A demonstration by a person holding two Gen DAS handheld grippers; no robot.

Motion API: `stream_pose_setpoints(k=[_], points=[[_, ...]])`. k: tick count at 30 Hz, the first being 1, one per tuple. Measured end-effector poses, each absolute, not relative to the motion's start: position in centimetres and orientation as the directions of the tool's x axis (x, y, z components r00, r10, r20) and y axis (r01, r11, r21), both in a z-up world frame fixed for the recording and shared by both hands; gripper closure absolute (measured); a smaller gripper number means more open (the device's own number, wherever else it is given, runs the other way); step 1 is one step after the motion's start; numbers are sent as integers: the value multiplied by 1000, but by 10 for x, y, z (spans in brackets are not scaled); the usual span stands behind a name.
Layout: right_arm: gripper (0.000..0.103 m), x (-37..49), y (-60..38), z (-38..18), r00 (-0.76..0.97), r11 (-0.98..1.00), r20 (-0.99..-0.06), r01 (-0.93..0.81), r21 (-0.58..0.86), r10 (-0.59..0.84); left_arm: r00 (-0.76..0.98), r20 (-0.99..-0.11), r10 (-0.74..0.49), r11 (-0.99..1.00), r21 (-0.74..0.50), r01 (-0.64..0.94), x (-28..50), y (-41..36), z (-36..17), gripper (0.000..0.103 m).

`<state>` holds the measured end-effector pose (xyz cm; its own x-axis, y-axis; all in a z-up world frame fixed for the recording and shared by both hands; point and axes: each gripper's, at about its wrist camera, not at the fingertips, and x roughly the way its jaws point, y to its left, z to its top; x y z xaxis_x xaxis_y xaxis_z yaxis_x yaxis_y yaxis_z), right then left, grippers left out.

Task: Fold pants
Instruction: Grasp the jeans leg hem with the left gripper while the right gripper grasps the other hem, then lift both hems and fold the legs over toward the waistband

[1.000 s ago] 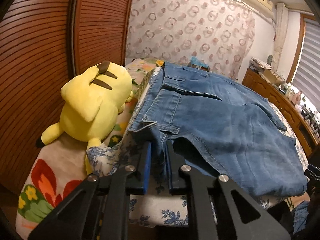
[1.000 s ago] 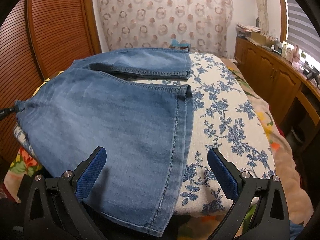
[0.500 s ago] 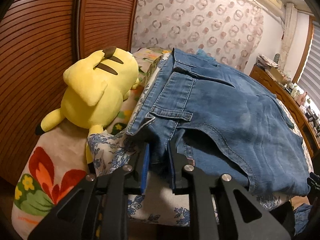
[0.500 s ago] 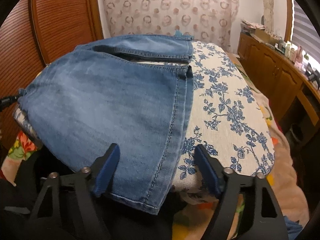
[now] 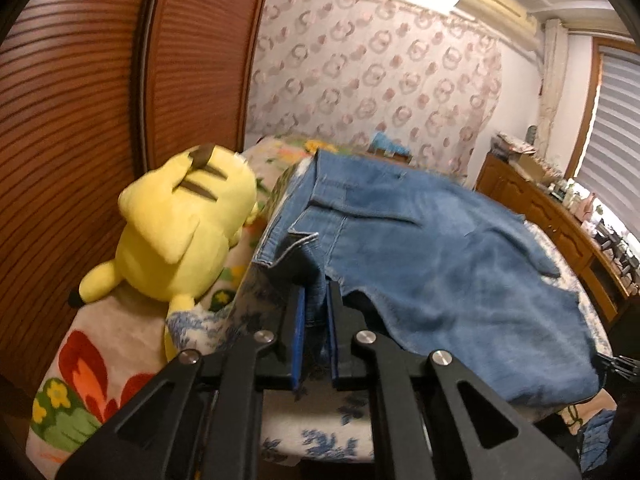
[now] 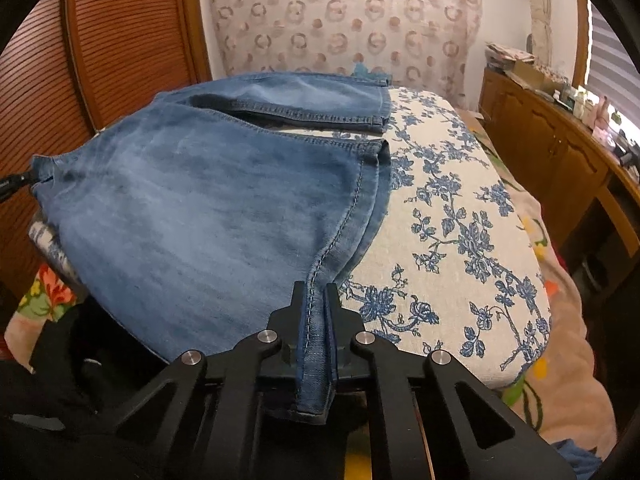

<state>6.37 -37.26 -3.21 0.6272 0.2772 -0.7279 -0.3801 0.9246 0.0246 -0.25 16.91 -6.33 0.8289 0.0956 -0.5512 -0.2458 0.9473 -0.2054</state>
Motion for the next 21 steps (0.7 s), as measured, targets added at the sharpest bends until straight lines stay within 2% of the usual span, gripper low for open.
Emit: stream_pose_setpoints(k=[6,21], points=[[99,67,-370,-12,666,923,-687,-384,17,290,873,-477,96,947,-226,-228,-5,167,-40,97],[99,93,-353,33,728,911,-605,-411,-8,323,905,-423,45,965,-216,-149,9,151,-11,97]])
